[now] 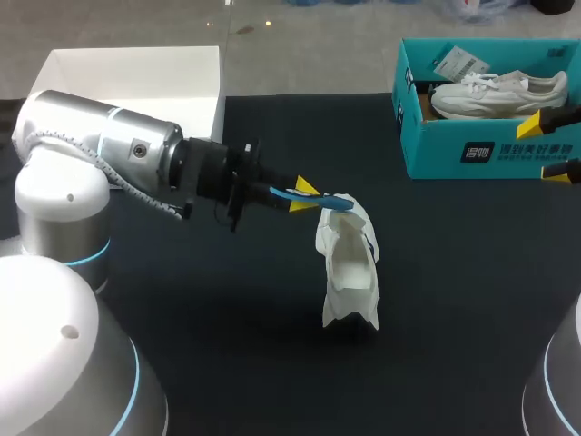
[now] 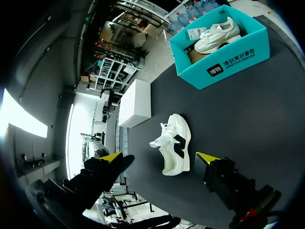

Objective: Take the shoe out of the shoebox, open the shoe tongue, remove and reinsert the insole, then place the shoe into the shoebox

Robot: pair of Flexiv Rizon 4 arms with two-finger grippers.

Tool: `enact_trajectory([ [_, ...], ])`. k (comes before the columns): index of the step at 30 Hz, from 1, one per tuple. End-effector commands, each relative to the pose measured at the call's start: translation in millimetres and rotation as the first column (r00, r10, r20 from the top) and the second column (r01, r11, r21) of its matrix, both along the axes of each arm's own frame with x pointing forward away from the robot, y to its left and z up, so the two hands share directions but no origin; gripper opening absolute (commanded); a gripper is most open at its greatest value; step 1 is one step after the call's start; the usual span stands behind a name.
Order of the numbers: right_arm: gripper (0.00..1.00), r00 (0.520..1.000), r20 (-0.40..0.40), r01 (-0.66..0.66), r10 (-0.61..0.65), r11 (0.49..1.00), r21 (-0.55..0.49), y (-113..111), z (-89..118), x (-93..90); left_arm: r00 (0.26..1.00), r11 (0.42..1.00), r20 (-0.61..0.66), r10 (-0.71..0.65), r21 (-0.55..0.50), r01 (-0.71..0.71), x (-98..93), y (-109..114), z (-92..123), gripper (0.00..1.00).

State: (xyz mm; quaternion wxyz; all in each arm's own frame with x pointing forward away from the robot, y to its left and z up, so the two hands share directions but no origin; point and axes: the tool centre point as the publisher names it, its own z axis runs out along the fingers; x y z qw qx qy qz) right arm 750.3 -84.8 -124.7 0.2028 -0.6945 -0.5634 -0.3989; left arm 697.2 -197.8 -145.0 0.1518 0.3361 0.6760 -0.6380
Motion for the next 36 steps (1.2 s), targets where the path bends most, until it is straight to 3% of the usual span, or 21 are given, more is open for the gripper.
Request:
enact_trajectory([
  [1,1.00,1.000,-0.002,0.003,-0.003,1.000,-0.004,1,0,-0.5,1.000,1.000,-0.001,-0.003,0.004,0.003,1.1,-1,0,0.00],
  [11,1.00,1.000,-0.002,0.003,-0.003,1.000,-0.004,1,0,-0.5,1.000,1.000,-0.001,-0.003,0.004,0.003,1.1,-1,0,0.00],
  [18,1.00,1.000,-0.002,0.003,-0.003,1.000,-0.004,1,0,-0.5,0.999,0.995,-0.010,-0.030,0.097,0.031,-8.9,-2,-47,0.00],
  [26,1.00,1.000,-0.002,0.003,-0.003,1.000,-0.004,1,0,-0.5,1.000,0.993,0.027,-0.005,0.120,0.002,-18.0,-14,-93,0.00],
  [36,1.00,1.000,-0.002,0.003,-0.003,1.000,-0.004,1,0,-0.5,0.999,0.992,0.035,0.005,0.125,-0.010,-18.0,-17,-97,0.00],
])
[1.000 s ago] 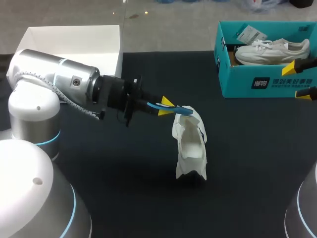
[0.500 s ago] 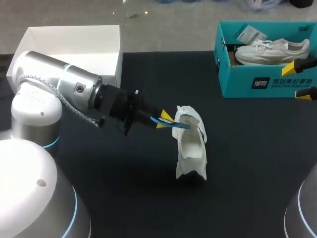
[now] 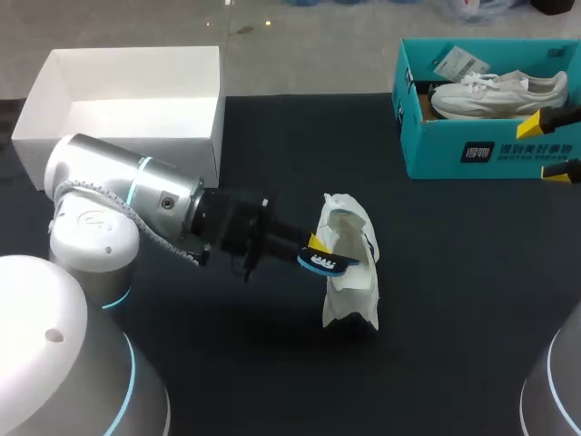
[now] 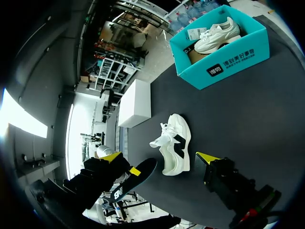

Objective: Take the shoe out of the shoebox, open the shoe tongue, remove and reinsert the insole, then place the shoe into the shoebox

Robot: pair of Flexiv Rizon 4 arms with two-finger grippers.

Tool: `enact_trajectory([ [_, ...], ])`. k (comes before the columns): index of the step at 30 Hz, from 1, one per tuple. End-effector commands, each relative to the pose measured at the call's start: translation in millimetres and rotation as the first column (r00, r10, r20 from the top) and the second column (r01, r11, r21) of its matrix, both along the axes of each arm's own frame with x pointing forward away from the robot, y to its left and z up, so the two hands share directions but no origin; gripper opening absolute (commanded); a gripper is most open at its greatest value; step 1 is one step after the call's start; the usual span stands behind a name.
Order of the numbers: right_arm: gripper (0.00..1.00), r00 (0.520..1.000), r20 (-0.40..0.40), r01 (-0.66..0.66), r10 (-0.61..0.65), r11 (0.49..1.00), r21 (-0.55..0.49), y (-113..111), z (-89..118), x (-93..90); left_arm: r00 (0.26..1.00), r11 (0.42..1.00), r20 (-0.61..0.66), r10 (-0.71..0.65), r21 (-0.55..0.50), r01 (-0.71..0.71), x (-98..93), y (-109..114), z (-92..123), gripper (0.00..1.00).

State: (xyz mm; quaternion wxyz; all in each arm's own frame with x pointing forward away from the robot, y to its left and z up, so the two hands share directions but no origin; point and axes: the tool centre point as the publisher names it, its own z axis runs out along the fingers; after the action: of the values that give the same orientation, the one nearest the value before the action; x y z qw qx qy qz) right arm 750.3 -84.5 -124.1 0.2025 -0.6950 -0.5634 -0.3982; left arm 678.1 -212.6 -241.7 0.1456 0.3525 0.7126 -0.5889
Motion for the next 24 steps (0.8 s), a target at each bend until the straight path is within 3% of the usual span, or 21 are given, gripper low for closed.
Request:
enact_trajectory([
  [1,1.00,1.000,-0.001,0.002,-0.002,1.000,-0.002,1,-1,-0.5,1.000,1.000,0.000,-0.002,0.004,0.002,1.1,-2,0,0.00],
  [5,1.00,1.000,-0.001,0.002,-0.002,1.000,-0.002,1,-1,-0.5,1.000,1.000,0.000,-0.002,0.004,0.002,1.1,-2,0,0.00],
  [12,1.00,1.000,-0.001,0.002,-0.002,1.000,-0.002,1,-1,-0.5,0.991,0.996,0.111,0.080,0.028,-0.083,15.0,-29,-30,0.00],
  [24,1.00,1.000,-0.001,0.002,-0.002,1.000,-0.002,1,-1,-0.5,0.995,0.997,0.072,0.074,0.032,-0.076,9.6,-39,-45,0.00],
])
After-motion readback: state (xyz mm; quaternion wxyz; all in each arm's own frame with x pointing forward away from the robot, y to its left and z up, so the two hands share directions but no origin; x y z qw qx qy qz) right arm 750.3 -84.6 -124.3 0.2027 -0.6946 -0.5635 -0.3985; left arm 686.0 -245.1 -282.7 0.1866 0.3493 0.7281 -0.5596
